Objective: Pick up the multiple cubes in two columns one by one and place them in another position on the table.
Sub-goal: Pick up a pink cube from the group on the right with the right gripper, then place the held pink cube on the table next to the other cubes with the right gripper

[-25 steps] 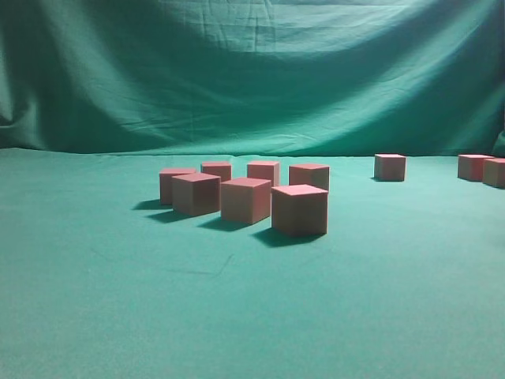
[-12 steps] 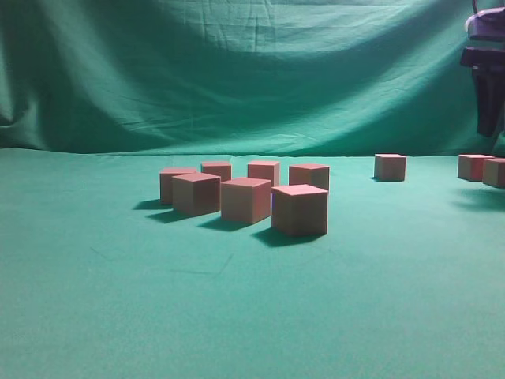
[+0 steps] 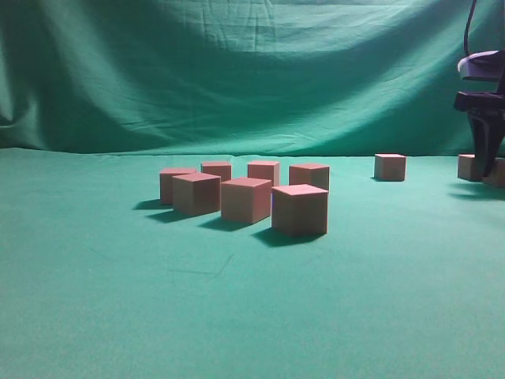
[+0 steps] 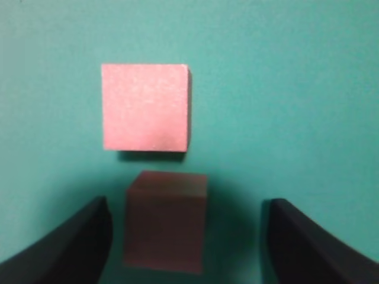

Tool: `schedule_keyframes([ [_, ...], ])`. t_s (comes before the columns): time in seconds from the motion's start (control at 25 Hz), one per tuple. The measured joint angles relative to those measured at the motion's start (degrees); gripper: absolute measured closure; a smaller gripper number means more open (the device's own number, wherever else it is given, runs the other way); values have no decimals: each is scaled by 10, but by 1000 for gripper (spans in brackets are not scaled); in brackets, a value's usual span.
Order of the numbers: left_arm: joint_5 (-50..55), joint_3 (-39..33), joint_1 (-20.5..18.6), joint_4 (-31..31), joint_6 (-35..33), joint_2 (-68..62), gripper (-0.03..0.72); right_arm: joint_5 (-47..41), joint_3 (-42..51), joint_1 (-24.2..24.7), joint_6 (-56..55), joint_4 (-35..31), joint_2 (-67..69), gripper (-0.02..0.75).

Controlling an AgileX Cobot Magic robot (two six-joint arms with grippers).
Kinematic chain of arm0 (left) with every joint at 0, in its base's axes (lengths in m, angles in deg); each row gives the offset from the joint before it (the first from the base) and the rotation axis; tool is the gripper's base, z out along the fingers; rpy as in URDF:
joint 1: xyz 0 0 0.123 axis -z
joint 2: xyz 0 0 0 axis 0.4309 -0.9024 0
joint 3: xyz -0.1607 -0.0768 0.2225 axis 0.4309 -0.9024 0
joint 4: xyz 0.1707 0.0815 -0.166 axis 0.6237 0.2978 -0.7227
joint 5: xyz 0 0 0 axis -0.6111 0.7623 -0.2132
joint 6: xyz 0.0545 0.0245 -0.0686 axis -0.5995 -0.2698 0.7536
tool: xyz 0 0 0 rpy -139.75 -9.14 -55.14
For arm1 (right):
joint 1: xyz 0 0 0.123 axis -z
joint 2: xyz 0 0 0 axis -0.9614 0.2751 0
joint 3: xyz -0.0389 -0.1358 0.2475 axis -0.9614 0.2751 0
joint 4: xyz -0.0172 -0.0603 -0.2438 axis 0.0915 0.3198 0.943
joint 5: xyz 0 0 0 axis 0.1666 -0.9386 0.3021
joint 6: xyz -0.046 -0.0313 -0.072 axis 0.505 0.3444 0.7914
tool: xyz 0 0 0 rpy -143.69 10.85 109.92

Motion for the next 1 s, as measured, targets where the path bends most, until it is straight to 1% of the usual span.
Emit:
schedule_keyframes([
  [0.04,0,0,0,0,0,0,688,1,0,0,0,0,2,194],
  [0.08,0,0,0,0,0,0,688,3,0,0,0,0,6,254],
  [0.2,0,0,0,0,0,0,688,4,-4,0,0,0,11,359],
  [0.28,0,0,0,0,0,0,688,3,-4,0,0,0,14,461],
  [0.32,0,0,0,0,0,0,688,2,-4,0,0,0,14,479],
  [0.36,0,0,0,0,0,0,688,0,-4,0,0,0,14,469],
  [0.48,0,0,0,0,0,0,688,-17,-7,0,0,-1,12,469],
  [0.56,0,0,0,0,0,0,688,-38,-13,0,2,-16,1,469],
  [0.68,0,0,0,0,0,0,688,-67,-24,0,2,-49,-34,469],
  [0.88,0,0,0,0,0,0,688,-133,-30,-1,3,-142,-115,469],
  [1.0,0,0,0,0,0,0,688,-161,-32,-17,4,-161,-155,469],
])
